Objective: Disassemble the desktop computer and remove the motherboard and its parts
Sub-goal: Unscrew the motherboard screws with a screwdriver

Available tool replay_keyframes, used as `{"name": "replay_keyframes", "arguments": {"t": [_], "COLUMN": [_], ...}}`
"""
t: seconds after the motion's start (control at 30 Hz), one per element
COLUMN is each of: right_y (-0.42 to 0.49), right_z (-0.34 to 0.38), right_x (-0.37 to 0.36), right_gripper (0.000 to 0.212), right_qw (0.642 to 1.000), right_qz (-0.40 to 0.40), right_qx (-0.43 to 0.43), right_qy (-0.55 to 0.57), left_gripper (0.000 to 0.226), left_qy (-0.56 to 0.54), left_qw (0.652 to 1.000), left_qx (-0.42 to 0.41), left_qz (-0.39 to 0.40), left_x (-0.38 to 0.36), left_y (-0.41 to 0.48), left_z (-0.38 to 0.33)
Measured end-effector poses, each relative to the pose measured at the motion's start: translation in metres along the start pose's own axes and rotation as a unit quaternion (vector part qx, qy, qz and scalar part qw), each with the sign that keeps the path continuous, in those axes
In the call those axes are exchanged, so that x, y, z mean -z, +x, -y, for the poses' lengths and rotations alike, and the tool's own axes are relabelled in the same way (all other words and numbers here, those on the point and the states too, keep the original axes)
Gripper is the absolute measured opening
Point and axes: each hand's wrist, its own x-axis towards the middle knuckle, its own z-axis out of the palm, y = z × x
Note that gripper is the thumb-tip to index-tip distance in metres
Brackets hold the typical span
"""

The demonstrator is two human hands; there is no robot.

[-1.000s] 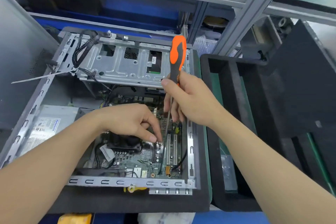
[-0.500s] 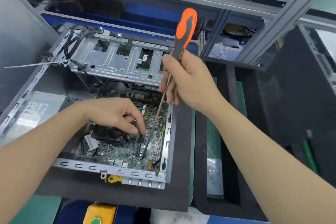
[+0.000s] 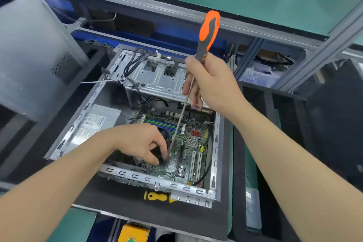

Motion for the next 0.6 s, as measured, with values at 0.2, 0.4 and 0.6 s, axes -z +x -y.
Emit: {"name": "replay_keyframes", "arguments": {"t": [0.2,0.4,0.6], "right_y": [0.0,-0.001,-0.003], "right_z": [0.005,0.004,0.0], "right_x": [0.008,0.011,0.016], "right_gripper": [0.026,0.025,0.025], "right_qw": [1.0,0.999,0.999], "right_qz": [-0.02,-0.033,-0.037], "right_qx": [-0.003,-0.009,-0.006], "right_qy": [-0.002,0.007,0.005], "left_gripper": [0.025,0.02,0.018], "left_qy": [0.003,-0.01,0.064], "left_qw": [1.0,0.999,0.997], "left_qx": [-0.012,-0.015,0.03], "left_qz": [-0.026,-0.042,0.007], "left_x": [-0.005,-0.005,-0.008], "left_y": [0.005,0.01,0.009], "left_z": [0.003,0.002,0.002]}}
